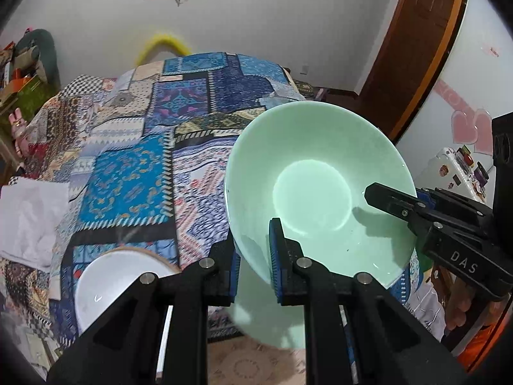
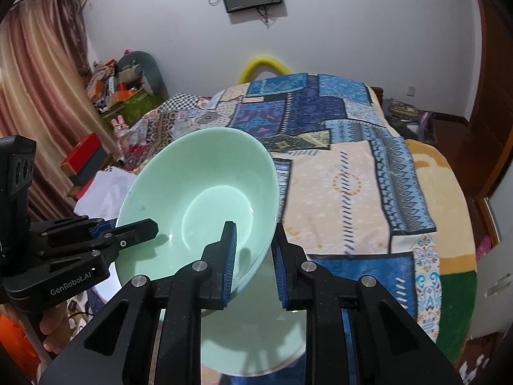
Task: Organize plates and bowls
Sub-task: 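Carry the mint green bowl with both tools over the white bowl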
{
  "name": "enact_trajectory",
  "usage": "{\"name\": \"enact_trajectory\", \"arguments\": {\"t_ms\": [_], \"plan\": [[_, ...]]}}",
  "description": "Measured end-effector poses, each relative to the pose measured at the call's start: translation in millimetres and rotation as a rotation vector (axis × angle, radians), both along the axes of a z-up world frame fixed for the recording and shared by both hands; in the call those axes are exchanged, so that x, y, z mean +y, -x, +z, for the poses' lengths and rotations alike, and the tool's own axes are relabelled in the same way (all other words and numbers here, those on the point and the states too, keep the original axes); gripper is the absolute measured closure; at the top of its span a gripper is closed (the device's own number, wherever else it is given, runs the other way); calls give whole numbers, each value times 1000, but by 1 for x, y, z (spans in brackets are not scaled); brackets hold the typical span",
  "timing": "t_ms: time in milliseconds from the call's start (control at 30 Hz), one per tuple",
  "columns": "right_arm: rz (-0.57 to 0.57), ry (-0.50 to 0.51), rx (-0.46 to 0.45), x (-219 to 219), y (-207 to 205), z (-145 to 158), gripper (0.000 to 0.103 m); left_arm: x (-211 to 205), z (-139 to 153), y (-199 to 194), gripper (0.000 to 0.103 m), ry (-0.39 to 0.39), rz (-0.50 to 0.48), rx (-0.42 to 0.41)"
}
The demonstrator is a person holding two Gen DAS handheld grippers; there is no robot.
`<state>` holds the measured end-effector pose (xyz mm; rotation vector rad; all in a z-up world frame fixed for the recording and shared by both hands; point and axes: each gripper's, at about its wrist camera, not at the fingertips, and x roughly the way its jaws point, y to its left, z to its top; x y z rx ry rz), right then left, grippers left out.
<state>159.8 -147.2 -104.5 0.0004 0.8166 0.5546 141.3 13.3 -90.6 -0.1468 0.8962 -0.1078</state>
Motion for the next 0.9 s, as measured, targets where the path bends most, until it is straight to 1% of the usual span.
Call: {"name": "enact_trajectory", "arguments": {"t_ms": [300, 533, 900], "plan": [[82, -15, 23, 41, 17, -9, 83, 46, 1, 38, 87, -8, 78, 0], [156, -15, 43, 77, 29, -17, 83, 82, -11, 63, 87, -1, 148, 25], [240, 16, 80, 125, 42, -35, 83, 124, -29, 87, 87, -6, 226, 55]]}}
